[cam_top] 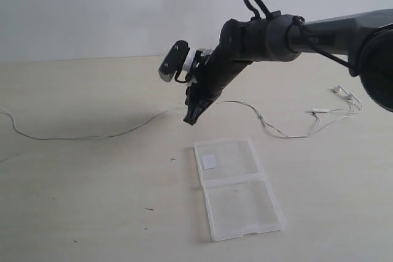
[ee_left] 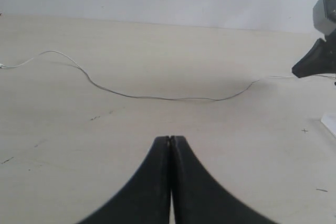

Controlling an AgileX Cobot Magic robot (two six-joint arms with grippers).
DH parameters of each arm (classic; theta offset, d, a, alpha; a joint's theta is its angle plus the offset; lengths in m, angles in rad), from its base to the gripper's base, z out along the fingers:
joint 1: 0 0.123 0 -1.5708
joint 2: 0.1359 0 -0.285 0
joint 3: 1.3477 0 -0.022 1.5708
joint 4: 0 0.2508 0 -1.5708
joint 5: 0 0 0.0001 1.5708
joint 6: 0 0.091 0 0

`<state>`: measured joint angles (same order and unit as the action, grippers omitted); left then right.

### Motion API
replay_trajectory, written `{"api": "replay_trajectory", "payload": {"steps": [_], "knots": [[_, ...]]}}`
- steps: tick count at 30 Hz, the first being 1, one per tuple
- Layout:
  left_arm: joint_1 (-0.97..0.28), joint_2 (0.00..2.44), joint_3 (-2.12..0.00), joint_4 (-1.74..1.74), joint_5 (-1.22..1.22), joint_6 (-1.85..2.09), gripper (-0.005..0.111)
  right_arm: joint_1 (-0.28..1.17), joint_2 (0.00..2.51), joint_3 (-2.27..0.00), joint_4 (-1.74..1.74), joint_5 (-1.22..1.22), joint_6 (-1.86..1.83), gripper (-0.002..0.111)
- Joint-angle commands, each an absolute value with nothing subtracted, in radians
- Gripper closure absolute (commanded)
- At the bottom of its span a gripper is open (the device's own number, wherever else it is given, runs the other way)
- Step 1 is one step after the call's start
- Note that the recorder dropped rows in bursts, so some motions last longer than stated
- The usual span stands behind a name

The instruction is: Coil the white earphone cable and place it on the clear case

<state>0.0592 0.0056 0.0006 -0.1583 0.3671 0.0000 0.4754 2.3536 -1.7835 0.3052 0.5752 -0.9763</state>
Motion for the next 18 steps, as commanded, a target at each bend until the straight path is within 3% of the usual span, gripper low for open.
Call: {"api": "replay_trajectory", "payload": {"steps": [1,7,18], "knots": [[0.062,0.000,0.000,-0.156,0.362,-0.011,0.107,0.477,2.307,-1.783,0.300,0.482,-0.984,0.108],[0.062,0.000,0.000,-0.156,0.362,-0.011,0.107,0.477,2.368,-1.786,0.307,0.356,-0.984,0.108],[0.062,0.000,0.000,-0.156,0.362,-0.011,0.107,0.477,2.456,-1.876,0.314,0.417,-0.964,0.108]]}}
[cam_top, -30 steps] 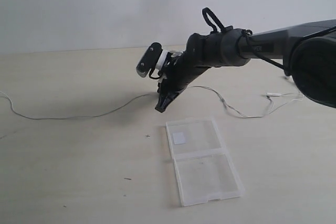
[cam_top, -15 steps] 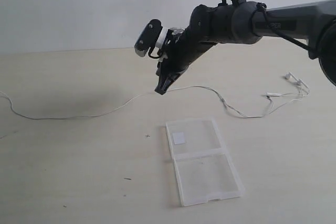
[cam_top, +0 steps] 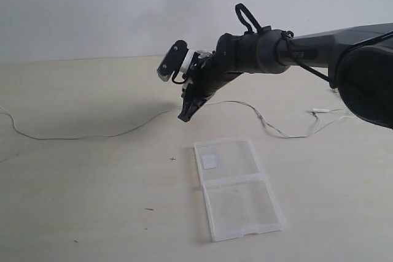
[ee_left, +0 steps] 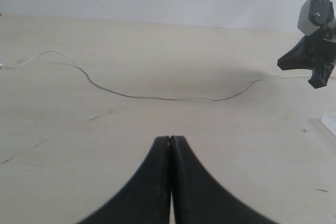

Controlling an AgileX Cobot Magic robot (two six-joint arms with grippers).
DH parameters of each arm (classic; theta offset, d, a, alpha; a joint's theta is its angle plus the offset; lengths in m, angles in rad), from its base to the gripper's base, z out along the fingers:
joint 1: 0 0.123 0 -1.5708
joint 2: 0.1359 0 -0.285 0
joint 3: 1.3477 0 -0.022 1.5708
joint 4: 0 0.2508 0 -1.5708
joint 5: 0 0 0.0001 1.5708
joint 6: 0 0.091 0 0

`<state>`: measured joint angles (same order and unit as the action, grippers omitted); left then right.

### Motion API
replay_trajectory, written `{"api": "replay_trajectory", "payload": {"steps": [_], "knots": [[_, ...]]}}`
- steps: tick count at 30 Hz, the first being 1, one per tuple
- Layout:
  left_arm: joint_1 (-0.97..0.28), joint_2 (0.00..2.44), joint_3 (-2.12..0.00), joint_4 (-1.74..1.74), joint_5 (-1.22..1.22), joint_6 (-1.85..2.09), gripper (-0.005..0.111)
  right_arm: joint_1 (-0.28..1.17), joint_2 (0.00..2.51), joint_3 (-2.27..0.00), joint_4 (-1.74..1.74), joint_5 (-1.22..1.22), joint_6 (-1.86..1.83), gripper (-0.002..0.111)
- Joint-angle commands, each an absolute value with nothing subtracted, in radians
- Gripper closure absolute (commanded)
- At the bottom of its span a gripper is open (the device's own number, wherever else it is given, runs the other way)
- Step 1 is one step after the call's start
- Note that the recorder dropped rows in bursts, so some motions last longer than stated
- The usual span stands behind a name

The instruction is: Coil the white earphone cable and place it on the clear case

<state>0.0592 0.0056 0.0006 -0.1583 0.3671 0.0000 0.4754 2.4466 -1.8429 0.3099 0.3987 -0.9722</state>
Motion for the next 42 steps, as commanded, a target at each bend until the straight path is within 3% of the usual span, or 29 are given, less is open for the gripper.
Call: {"api": "replay_trajectory", "payload": {"steps": [1,32,42], "knots": [[0.062,0.000,0.000,-0.156,0.362,-0.011,0.107,0.477,2.457,-1.883,0.314,0.423,-0.964,0.108],[0.062,0.000,0.000,-0.156,0.362,-0.011,0.107,0.477,2.514,-1.885,0.250,0.479,-0.968,0.108],[0.062,0.000,0.000,-0.156,0.362,-0.011,0.107,0.477,2.493,-1.894,0.139,0.845,-0.968,0.108]]}}
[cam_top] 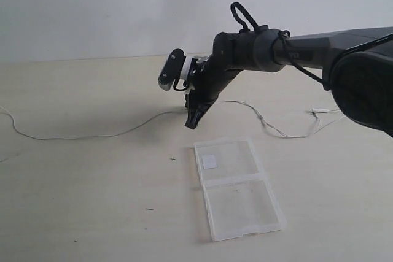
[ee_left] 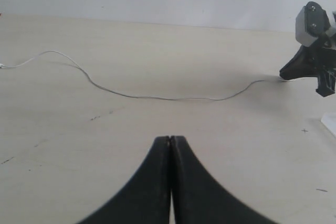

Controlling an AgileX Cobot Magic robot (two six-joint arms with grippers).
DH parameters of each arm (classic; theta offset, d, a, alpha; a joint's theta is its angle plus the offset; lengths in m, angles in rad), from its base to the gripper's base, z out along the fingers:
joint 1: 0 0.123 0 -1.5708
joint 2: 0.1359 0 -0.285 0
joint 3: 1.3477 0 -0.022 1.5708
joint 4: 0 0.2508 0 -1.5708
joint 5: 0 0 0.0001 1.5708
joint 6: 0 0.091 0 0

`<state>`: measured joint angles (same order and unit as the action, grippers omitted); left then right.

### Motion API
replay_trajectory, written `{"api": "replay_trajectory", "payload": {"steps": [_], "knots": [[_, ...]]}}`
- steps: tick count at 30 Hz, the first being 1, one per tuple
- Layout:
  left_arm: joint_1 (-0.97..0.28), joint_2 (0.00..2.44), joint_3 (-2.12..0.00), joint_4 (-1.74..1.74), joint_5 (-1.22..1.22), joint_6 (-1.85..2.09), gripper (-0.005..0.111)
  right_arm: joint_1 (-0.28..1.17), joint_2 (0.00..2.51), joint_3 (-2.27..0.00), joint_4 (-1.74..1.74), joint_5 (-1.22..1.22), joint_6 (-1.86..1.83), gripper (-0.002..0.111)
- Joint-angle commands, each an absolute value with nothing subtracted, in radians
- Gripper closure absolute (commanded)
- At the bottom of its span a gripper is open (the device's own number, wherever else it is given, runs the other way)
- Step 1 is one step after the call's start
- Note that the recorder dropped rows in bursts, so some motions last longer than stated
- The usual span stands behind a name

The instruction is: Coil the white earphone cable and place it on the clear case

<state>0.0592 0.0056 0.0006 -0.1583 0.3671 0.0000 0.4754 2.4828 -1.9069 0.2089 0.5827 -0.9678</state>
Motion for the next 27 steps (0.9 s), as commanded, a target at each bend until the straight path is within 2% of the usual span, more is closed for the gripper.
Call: {"api": "replay_trajectory", "payload": {"steps": [1,7,27], "knots": [[0.062,0.000,0.000,-0.156,0.362,-0.011,0.107,0.477,2.490,-1.894,0.128,0.884,-0.968,0.108],[0.062,0.000,0.000,-0.156,0.362,-0.011,0.107,0.477,2.488,-1.894,0.129,1.002,-0.968,0.108],[0.062,0.000,0.000,-0.156,0.362,-0.011,0.107,0.477,2.387,-1.975,0.132,0.977,-0.985,0.108]]}}
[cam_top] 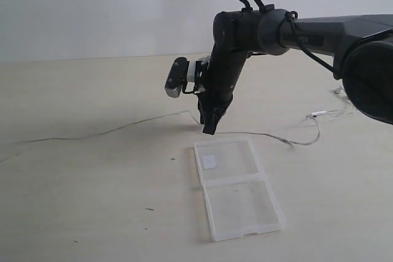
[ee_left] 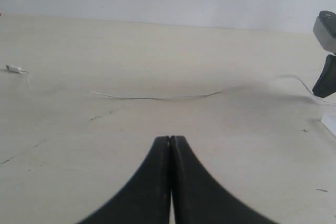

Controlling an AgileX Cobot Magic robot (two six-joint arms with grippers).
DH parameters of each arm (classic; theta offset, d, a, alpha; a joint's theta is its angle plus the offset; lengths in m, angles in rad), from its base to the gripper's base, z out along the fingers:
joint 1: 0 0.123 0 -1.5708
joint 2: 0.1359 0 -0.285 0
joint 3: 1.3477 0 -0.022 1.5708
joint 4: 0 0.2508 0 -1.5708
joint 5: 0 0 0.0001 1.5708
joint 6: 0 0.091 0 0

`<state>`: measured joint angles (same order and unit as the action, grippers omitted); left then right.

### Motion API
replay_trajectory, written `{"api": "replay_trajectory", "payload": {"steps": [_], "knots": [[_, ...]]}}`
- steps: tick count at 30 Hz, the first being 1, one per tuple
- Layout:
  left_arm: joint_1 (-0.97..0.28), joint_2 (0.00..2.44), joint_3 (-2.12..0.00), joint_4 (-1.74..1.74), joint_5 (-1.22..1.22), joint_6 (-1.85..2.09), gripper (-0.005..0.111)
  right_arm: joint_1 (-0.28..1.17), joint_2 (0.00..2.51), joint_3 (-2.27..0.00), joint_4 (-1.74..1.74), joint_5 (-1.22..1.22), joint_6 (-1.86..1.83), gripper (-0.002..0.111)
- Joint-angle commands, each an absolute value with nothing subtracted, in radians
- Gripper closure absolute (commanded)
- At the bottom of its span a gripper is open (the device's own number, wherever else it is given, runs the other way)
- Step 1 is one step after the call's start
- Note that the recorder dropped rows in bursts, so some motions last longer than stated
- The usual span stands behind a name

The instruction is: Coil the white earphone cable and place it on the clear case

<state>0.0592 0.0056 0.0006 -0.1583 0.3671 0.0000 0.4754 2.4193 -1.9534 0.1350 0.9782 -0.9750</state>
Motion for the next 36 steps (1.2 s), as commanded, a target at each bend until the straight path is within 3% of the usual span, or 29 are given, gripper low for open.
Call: {"api": "replay_trajectory", "payload": {"steps": [1,6,13,17,36], "knots": [[0.062,0.000,0.000,-0.156,0.362,-0.011,0.107,0.477,2.388,-1.977,0.132,0.975,-0.985,0.108],[0.062,0.000,0.000,-0.156,0.362,-0.011,0.107,0.477,2.388,-1.992,0.185,1.017,-0.983,0.104],[0.062,0.000,0.000,-0.156,0.362,-0.011,0.107,0.477,2.388,-1.992,0.264,1.060,-0.931,0.071],[0.062,0.000,0.000,-0.156,0.362,-0.011,0.107,0.477,2.388,-1.992,0.270,1.025,-0.852,0.059],[0.062,0.000,0.000,-0.156,0.362,-0.011,0.107,0.477,2.447,-1.992,0.271,0.926,-0.747,0.058]]}}
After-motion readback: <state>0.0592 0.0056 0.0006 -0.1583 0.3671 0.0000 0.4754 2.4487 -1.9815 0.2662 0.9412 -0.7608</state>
